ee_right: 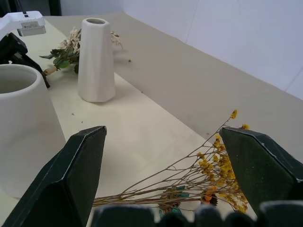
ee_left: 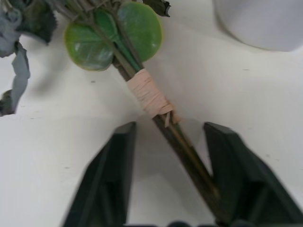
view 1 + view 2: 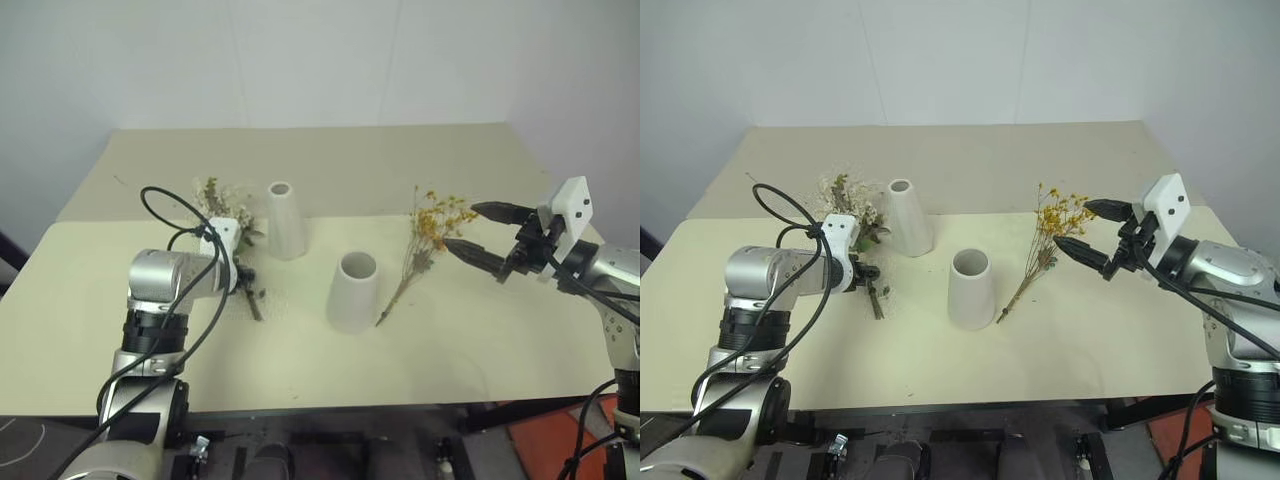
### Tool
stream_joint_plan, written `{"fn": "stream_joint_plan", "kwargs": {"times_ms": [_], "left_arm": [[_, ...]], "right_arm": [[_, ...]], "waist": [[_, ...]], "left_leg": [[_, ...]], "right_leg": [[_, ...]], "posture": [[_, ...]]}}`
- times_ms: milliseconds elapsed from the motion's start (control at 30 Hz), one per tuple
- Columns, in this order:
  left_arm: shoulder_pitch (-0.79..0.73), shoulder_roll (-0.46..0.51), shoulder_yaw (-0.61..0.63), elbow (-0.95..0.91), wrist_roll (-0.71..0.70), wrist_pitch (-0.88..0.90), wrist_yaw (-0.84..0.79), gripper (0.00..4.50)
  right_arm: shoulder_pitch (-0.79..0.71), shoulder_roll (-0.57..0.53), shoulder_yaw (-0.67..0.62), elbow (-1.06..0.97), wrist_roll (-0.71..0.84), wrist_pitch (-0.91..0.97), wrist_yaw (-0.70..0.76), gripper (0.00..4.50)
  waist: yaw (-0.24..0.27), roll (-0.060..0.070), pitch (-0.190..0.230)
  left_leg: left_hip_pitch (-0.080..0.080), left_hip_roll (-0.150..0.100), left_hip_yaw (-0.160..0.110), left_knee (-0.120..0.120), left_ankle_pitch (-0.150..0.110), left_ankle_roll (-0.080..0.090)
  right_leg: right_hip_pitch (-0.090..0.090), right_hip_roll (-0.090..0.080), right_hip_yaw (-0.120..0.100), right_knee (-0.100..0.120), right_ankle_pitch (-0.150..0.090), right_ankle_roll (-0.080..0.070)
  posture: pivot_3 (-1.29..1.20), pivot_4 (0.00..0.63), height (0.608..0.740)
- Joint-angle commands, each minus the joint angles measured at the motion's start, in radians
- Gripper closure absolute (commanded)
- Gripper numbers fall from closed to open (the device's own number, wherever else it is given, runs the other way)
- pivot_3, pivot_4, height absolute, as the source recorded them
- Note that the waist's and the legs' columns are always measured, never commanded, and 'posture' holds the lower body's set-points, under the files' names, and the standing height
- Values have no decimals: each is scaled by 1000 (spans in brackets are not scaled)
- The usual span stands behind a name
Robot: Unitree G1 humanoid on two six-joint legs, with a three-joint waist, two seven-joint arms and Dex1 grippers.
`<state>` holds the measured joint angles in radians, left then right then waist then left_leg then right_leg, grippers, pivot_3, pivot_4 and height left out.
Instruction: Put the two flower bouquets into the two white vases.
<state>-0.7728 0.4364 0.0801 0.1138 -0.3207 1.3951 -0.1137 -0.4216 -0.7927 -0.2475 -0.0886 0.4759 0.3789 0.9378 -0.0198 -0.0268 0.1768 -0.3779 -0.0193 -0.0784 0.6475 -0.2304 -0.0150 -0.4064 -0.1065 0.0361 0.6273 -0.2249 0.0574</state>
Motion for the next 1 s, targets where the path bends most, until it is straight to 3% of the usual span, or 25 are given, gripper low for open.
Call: {"fn": "stream_joint_plan", "kwargs": {"times_ms": [33, 133, 367, 533, 633, 1000], "left_arm": [[-22, 34, 25, 7, 30, -35, -7, 3689], [-9, 56, 24, -3, 48, -71, -14, 4469], [23, 100, 72, -18, 76, -265, -40, 4477], [29, 119, 73, 18, 122, -554, -68, 4477], [-28, 118, 83, 80, 112, -740, -142, 4477], [-324, 38, 97, 394, 51, -1119, -368, 4477]], "right_arm": [[-5, -3, -30, -39, 20, -11, -9, 0], [0, -3, -31, -41, 22, -11, -9, 0], [2, -3, -31, -43, 28, -7, -9, 0], [-9, -16, -24, -30, 31, 0, 4, 0], [-37, -27, -22, -8, 51, 32, 18, 0], [-116, -54, -17, 41, 117, 178, 67, 0]], "waist": [[0, 0, 0], [3, 0, 0], [2, 0, 0], [5, 0, 0], [6, 0, 0], [6, 0, 0]], "left_leg": [[0, 0, 0, 0, 0, 0], [0, 0, 0, 0, 0, 0], [-2, 0, 0, 0, 0, 0], [-3, 0, 0, 0, 0, 0], [-5, -1, 0, 1, 0, 0], [-20, -1, 0, 10, 0, 0]], "right_leg": [[0, 0, 0, 0, 0, 0], [0, 0, 0, 0, 0, 0], [-2, 0, 0, 0, 0, 0], [-2, -1, 0, 0, 0, 0], [-4, -1, 0, 0, 1, 0], [-16, -1, -1, 3, 3, 2]], "posture": [[0, 150, 740], [0, 150, 740], [0, 150, 740], [0, 150, 740], [0, 150, 740], [0, 150, 740]]}}
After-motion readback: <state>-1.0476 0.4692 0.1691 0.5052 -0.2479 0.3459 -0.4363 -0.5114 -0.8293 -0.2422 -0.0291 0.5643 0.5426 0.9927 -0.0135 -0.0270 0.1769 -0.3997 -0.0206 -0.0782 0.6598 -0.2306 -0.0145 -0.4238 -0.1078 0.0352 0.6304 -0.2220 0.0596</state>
